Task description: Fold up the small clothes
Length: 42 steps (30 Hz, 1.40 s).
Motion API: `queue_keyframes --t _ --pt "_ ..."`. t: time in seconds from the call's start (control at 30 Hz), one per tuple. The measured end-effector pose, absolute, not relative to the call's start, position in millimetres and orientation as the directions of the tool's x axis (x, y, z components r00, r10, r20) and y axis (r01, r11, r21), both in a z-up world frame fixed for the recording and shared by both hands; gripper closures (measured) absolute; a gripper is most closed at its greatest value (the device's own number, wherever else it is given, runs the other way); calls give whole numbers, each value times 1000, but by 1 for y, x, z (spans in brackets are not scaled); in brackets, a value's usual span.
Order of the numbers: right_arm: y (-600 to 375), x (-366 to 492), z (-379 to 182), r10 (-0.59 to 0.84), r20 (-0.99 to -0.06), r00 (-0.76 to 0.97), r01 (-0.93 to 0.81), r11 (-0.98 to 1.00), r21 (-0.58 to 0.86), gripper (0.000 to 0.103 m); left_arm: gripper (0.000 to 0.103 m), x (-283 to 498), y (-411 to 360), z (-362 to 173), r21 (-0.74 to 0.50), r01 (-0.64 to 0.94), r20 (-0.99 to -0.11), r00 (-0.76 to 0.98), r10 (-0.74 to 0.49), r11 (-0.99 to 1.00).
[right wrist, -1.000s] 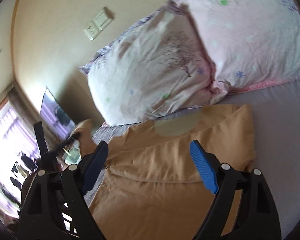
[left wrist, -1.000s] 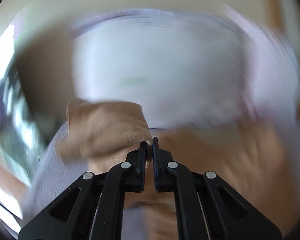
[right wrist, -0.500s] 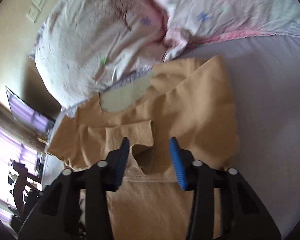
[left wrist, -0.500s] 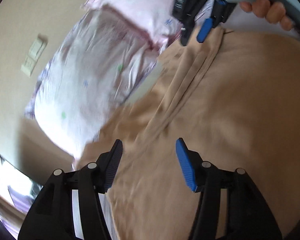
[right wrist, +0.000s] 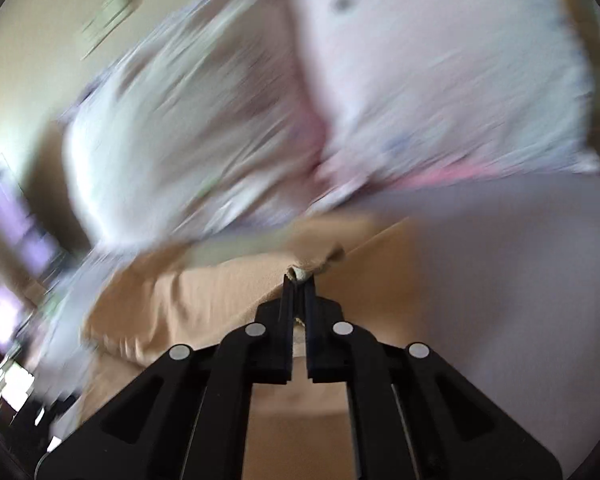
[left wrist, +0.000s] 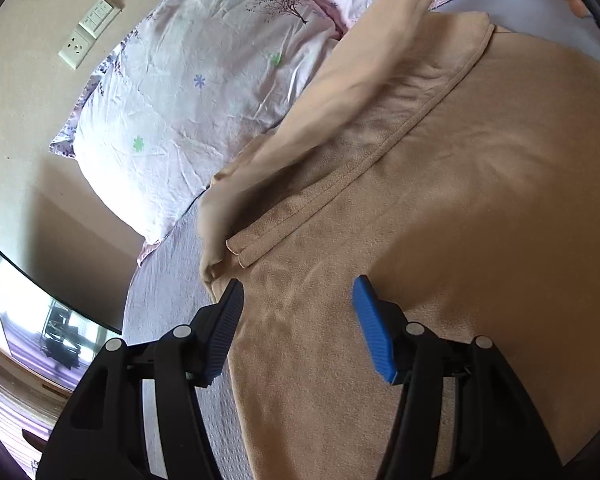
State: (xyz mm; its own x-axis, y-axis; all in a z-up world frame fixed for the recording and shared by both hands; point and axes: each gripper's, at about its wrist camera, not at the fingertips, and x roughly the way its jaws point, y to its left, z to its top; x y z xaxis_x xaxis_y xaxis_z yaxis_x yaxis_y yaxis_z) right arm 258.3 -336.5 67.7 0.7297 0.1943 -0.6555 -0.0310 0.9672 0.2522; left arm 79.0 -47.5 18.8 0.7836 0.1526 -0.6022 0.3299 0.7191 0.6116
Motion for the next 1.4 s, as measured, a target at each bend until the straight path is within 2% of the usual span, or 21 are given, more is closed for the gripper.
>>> queue_keyframes --t 0.03,0.07,0.13,0.17,0.23,0.33,0.37,0.43,0.47,0.53,0.6,0.7,0.77,0.83,0.97,1.07,1.2,1.4 --pt "-339 263 60 185 -696 694 -30 973 229 90 45 79 -47 19 606 330 -605 782 150 723" --pt "-340 269 47 177 -759 627 -31 979 202 89 45 84 -47 20 600 332 -609 780 146 728" --pt "-344 263 49 162 -737 656 -16 979 201 88 45 85 -45 21 583 335 -619 773 137 740" --pt "-348 257 58 169 -693 701 -21 976 217 88 45 86 -44 21 573 336 -624 770 133 748" --pt "-349 252 70 232 -643 730 -69 961 269 80 45 87 -43 22 560 335 -631 765 129 758" --pt "-332 264 67 292 -663 690 -146 953 267 75 44 88 -41 23 544 334 -640 759 123 770" --pt "-325 271 57 294 -695 656 -156 954 256 71 44 88 -40 23 537 332 -642 757 120 776" --pt "-316 286 33 261 -771 581 -122 964 235 53 44 89 -39 24 523 328 -644 756 113 787" --pt "-316 296 8 228 -843 487 -82 973 216 52 44 90 -37 24 511 327 -647 755 106 795" --pt "-313 291 6 232 -823 519 -125 973 196 50 44 89 -30 28 463 331 -665 743 76 822" --pt "-321 277 14 282 -816 504 -125 959 254 50 44 83 -17 36 372 348 -689 725 5 860" --pt "-331 236 36 441 -733 518 -233 897 376 38 44 60 15 58 205 377 -681 718 -145 903" --pt "-339 197 47 541 -667 513 -335 841 424 31 39 40 44 70 69 399 -660 706 -258 915" --pt "-350 152 57 647 -602 467 -443 761 474 23 27 22 68 75 -37 427 -640 684 -349 903" --pt "-374 64 53 794 -529 300 -577 592 562 20 19 -18 111 67 -211 499 -615 601 -511 841" --pt "-399 6 32 790 -566 238 -548 590 593 19 17 -42 139 40 -328 497 -642 507 -575 804" --pt "-434 -19 -9 731 -638 243 -380 677 631 18 17 -48 144 14 -379 454 -670 466 -578 806" --pt "-428 -2 -54 756 -625 193 -317 651 690 16 17 -28 120 -10 -383 455 -703 421 -573 804"
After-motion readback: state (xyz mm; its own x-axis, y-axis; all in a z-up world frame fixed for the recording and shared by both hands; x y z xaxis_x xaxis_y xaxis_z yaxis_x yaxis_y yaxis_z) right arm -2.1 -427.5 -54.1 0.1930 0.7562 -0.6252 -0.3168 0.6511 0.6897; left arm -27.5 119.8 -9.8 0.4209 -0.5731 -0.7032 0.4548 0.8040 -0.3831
